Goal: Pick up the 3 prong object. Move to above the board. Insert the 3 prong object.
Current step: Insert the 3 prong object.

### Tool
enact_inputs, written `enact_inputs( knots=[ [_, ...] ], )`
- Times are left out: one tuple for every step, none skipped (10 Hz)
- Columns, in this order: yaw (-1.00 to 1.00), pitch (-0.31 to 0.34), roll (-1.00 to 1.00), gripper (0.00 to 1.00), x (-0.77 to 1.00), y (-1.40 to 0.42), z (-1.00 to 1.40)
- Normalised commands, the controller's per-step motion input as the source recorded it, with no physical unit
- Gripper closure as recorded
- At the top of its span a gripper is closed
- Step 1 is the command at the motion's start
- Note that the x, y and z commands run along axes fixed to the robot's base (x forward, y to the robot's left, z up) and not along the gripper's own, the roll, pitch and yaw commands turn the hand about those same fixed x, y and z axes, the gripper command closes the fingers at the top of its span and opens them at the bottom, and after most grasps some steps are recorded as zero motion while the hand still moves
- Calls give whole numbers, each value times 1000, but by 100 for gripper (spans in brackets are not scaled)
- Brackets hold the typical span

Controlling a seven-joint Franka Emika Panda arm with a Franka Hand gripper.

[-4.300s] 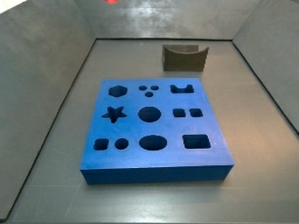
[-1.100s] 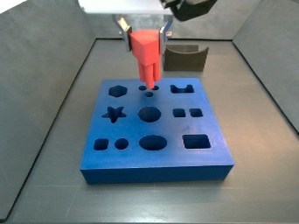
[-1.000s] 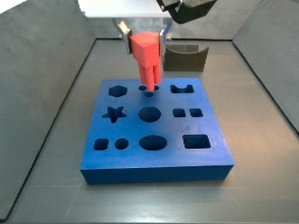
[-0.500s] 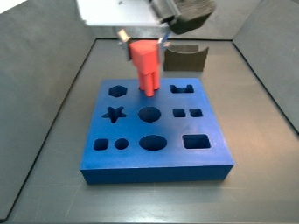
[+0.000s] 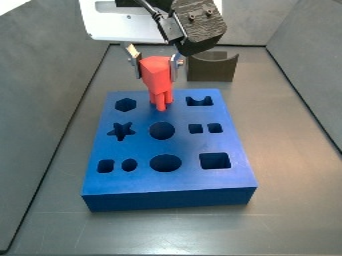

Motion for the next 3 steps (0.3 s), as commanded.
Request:
enact_inputs(
  knots=[
    [31,0,120,100,126,0,-863],
    [0,0,0,0,0,0,0],
    [0,0,0,0,0,0,0]
  ],
)
